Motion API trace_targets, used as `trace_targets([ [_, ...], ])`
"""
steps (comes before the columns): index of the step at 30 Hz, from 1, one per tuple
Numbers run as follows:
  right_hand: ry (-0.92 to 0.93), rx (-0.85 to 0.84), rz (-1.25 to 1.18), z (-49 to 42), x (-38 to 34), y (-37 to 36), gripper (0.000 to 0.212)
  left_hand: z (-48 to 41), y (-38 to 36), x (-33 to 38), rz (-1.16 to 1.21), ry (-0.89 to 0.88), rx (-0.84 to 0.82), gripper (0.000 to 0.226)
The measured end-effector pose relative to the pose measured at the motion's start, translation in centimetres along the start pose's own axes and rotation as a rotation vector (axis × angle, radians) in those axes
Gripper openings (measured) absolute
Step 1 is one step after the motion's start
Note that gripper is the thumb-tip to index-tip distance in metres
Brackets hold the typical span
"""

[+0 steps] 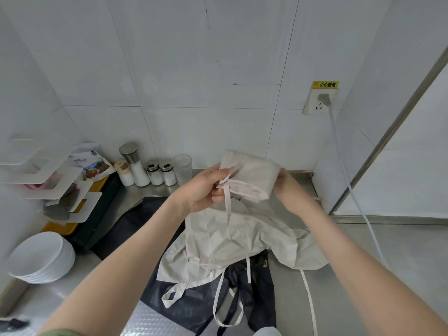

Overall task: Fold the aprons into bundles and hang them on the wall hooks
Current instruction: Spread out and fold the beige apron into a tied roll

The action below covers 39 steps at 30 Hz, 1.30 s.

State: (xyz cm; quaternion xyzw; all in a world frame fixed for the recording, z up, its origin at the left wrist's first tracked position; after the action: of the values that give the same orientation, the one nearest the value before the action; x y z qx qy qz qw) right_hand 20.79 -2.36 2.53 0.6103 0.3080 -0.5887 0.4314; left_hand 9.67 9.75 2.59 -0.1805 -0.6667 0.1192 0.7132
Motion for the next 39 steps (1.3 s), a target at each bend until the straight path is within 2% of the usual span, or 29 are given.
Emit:
trace_targets([
  [2,-0.041,0.023,-0.097,-0.3,0.8,-2.1,0.03,-0.6,0.3,0.2,0.059,-0.11,0.077,0.025],
  [5,-0.02,-0.006,-0.377,-1.3,2.1,-4.0,0.016,-1.3,0.1,0.3,0.1,-0.206,0.162,0.018],
  [7,-0.02,-0.058,-0.531,-1.4,2.3,-4.6,0.022,-1.5,-0.2,0.7,0.075,-0.25,0.242,0.011],
  [9,-0.011,-0.11,-0.556,-1.2,2.1,-4.8,0.022,-1.6,-0.2,1.1,-0.035,-0.249,0.347,0.007],
  [11,-0.019,-0.113,-0.366,-0.7,1.5,-4.6,0.018,-1.6,0.3,1.1,-0.17,-0.215,0.435,0.011],
  [14,0.007,-0.031,0.144,-0.6,0.2,-3.6,0.007,-1.4,0.5,0.6,-0.189,-0.207,0.479,0.01],
  [20,-0.012,0.011,0.609,-0.2,-0.8,-1.1,0.024,-1.3,0.1,0.1,-0.274,-0.189,0.475,0.003],
  [28,0.062,0.064,0.659,0.3,-1.7,-0.3,0.028,-1.3,0.3,-0.3,-0.227,-0.161,0.495,0.013],
  [34,-0.012,0.057,0.521,0.3,0.2,-0.9,0.026,-0.2,1.7,-1.7,-0.004,-0.079,0.655,0.019],
  [39,0.026,-0.014,0.515,0.4,0.4,-1.9,0.025,1.0,3.2,-2.9,-0.074,0.06,0.689,0.02],
])
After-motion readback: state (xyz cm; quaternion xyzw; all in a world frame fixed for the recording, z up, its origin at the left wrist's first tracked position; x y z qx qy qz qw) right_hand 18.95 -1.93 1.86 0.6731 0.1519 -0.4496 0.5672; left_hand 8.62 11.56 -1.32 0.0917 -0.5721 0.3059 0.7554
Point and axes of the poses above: each hand's wrist, its own z-axis away from the middle knuckle, its own y-axis out of the back of the hand, x = y × z, the point moved 5 cm from there along -z, towards the middle knuckle, and after that the axes turned 15 degrees about -x, right-handed, at the moved point
